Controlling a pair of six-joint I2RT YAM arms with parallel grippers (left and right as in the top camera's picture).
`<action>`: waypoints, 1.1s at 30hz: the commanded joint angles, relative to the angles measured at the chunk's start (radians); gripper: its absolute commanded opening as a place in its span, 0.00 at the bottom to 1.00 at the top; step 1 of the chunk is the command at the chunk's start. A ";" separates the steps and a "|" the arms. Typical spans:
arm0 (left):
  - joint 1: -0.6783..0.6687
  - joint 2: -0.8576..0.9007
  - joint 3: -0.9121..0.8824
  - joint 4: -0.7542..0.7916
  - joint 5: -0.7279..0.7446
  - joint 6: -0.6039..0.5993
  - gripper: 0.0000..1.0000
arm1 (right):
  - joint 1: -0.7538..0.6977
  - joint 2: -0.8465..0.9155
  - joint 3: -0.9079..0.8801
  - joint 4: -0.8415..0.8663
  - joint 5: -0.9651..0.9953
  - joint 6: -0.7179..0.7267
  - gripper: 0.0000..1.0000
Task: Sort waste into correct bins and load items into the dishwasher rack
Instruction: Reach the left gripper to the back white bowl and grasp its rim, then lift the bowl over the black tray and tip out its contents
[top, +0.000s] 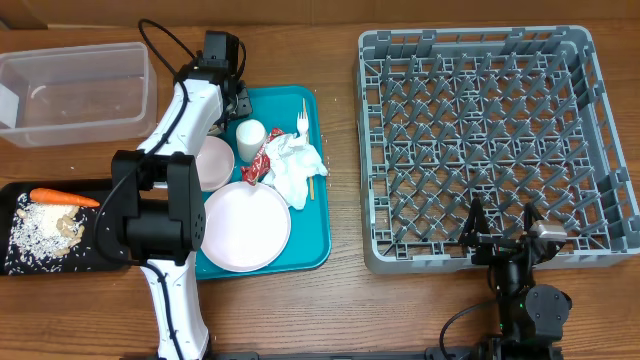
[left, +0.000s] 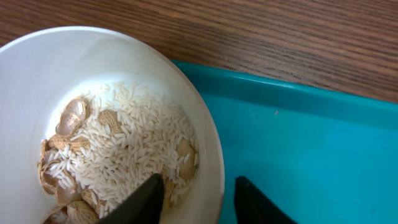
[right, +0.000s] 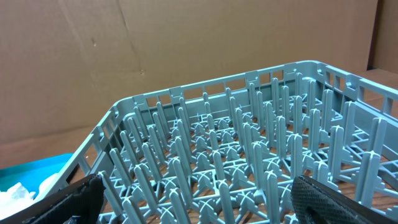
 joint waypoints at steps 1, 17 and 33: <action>0.006 0.010 0.015 0.005 -0.018 0.001 0.31 | -0.005 -0.010 -0.011 0.008 0.010 -0.004 1.00; 0.005 0.009 0.017 0.003 -0.021 0.028 0.04 | -0.005 -0.010 -0.011 0.008 0.010 -0.004 1.00; 0.004 0.007 0.371 -0.290 0.080 0.027 0.04 | -0.005 -0.010 -0.011 0.008 0.010 -0.004 1.00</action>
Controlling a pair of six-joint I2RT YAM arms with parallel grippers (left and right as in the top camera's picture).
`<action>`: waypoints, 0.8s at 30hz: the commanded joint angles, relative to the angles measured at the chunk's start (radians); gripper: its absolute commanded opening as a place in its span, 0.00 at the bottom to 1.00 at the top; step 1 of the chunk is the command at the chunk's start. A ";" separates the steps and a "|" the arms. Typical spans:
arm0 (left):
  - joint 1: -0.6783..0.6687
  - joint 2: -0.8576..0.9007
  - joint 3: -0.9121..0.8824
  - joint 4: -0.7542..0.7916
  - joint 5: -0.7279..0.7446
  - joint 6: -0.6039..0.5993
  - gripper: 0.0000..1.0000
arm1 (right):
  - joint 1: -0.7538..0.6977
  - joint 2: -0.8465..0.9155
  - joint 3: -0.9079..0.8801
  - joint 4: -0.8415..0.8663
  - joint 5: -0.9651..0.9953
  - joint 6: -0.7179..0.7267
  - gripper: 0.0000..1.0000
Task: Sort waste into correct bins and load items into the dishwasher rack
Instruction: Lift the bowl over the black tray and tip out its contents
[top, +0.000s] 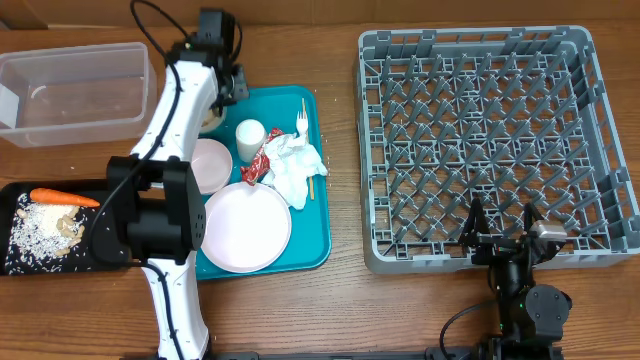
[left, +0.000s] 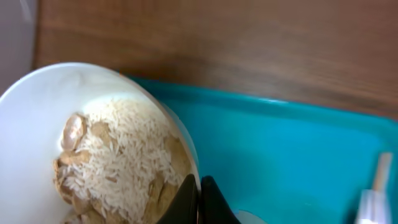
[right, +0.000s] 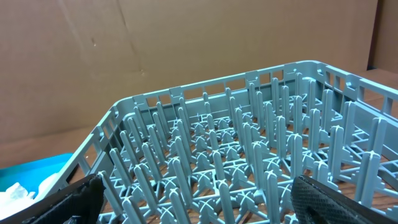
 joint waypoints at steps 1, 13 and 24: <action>0.004 0.001 0.177 -0.092 0.082 0.003 0.04 | -0.005 -0.010 -0.011 0.007 0.010 -0.003 1.00; 0.044 -0.001 0.675 -0.618 0.162 -0.072 0.04 | -0.004 -0.010 -0.011 0.007 0.010 -0.003 1.00; 0.254 -0.098 0.723 -0.735 0.250 -0.071 0.04 | -0.004 -0.010 -0.011 0.007 0.010 -0.003 1.00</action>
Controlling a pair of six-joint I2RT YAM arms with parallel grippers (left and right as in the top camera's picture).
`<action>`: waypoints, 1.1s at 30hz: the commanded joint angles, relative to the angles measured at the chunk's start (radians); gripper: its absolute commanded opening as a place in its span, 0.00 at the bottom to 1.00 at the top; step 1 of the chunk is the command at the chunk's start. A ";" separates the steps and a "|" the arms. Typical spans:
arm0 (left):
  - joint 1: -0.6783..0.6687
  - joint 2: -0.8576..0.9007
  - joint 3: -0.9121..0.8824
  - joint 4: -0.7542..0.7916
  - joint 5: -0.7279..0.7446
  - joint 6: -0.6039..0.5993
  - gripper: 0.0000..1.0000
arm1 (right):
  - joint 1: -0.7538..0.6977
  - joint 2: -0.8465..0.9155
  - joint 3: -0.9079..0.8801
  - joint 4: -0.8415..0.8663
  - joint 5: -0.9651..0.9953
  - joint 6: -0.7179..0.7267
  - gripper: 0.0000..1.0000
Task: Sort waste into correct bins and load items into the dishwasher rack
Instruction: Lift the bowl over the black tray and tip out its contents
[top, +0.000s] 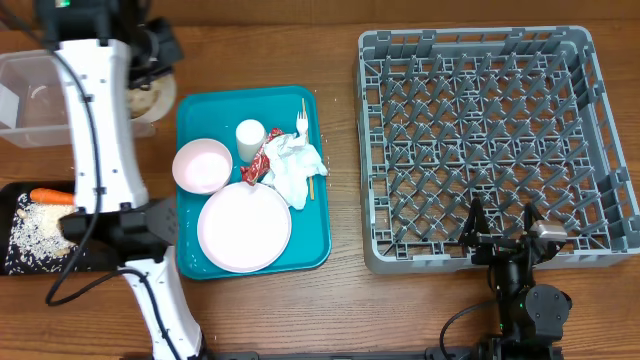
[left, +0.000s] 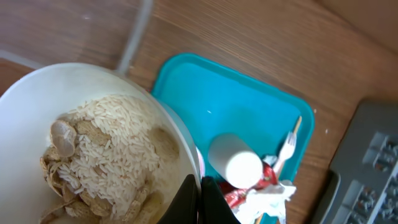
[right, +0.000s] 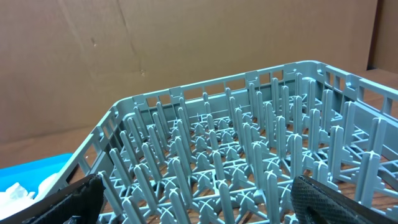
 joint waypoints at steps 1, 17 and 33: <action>0.072 -0.118 -0.034 -0.002 0.039 0.006 0.04 | -0.005 -0.010 -0.011 0.008 0.010 -0.004 1.00; 0.462 -0.369 -0.583 0.027 0.249 0.134 0.04 | -0.004 -0.010 -0.011 0.008 0.010 -0.004 1.00; 0.661 -0.369 -1.123 0.359 0.702 0.351 0.04 | -0.005 -0.010 -0.011 0.008 0.010 -0.004 1.00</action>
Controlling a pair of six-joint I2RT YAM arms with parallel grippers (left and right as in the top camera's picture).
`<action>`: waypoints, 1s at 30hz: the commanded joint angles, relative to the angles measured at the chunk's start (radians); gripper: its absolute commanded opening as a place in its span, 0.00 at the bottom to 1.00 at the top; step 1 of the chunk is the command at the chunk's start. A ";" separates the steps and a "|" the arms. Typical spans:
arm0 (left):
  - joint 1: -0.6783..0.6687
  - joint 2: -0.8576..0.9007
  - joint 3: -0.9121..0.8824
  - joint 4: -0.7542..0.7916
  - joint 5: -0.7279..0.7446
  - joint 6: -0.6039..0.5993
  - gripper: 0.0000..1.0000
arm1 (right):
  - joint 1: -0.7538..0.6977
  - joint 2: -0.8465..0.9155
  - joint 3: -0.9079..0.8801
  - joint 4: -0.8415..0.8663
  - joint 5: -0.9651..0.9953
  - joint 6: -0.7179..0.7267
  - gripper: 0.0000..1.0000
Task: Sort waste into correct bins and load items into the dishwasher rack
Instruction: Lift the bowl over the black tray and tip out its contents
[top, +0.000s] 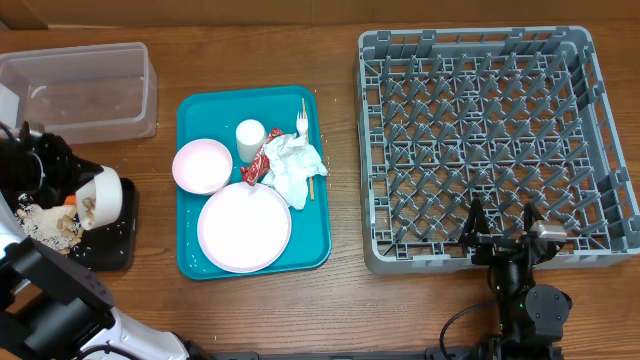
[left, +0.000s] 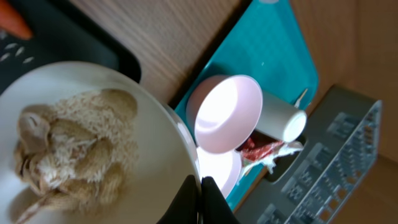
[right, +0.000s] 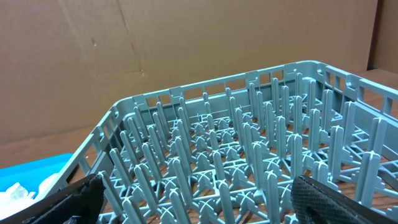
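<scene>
A white bowl (top: 101, 195) of rice and peanut shells hangs tilted over the black tray (top: 110, 245) at the far left. My left gripper (left: 199, 194) is shut on the bowl's rim (left: 180, 134). A heap of rice and scraps (top: 45, 222) lies on that tray, and a carrot tip (left: 11, 20) shows at its edge. On the teal tray (top: 310, 250) are a pink bowl (top: 200, 165), a white plate (top: 245, 228), a white cup (top: 250, 135), a red wrapper (top: 258, 160), a crumpled napkin (top: 297, 165) and a fork (top: 303, 124). My right gripper (right: 193, 205) stands open at the near edge of the grey rack (top: 490, 130).
A clear plastic bin (top: 80, 90) stands at the back left, beyond the black tray. Bare wood lies between the teal tray and the rack. The rack holds nothing.
My left gripper, still shut on the bowl of rice, was beside the clear bin at the back left and is now lower left over the black tray, bowl tilted. The right arm has not moved.
First my left gripper stood open astride the rim of the rice bowl at the teal tray's back left corner. Then it was shut on the rim. Later the bowl was off the tray, next to the clear bin, and now it hangs over the black tray.
</scene>
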 joint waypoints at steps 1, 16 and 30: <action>0.048 0.002 -0.095 0.069 0.176 0.069 0.04 | -0.005 -0.010 -0.011 0.008 0.010 -0.003 1.00; 0.205 0.010 -0.251 0.187 0.432 0.151 0.04 | -0.005 -0.010 -0.011 0.008 0.010 -0.003 1.00; 0.323 0.010 -0.309 0.198 0.601 0.149 0.04 | -0.005 -0.010 -0.011 0.008 0.010 -0.003 1.00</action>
